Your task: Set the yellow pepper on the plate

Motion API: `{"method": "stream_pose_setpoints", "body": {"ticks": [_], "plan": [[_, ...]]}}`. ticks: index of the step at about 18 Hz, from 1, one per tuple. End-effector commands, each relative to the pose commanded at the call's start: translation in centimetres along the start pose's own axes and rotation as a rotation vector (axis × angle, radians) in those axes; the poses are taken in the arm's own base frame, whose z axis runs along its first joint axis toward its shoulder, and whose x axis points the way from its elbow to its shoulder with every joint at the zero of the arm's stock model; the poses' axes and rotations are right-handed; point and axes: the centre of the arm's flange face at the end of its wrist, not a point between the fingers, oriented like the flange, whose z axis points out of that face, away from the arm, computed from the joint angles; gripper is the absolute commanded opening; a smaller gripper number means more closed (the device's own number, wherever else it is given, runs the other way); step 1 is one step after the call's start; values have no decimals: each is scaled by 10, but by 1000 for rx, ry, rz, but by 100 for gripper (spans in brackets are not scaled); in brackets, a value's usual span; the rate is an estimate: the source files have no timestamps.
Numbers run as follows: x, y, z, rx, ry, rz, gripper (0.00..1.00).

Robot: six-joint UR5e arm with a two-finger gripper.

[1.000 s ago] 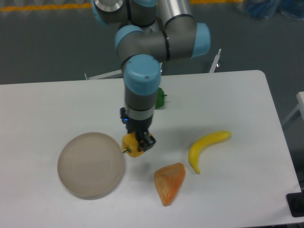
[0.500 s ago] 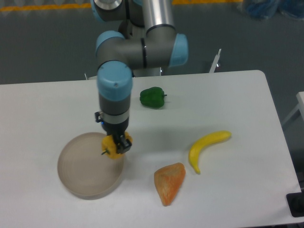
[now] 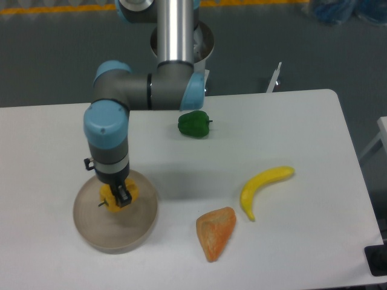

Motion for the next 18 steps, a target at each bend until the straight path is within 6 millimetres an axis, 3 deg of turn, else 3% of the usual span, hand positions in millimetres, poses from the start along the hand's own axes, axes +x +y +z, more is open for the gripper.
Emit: {"method": "stream_pose_setpoints", "body": {"ticks": [1,2,8,9,10,11,14,18], "plan": [[2,1,0,-1,1,-2,94],[3,2,0,-3,2,-3,100],[-2,1,-15,9,-29,0,100],[-7,2,-21,14,-41,-2,100],[-25,12,-35,27,-76,-24,100],[-41,26,-47,37,-96,-53,100],[-108,107,-106,60,-196,-142,100],[-147,190,-123,34,-226,-143,100]]}}
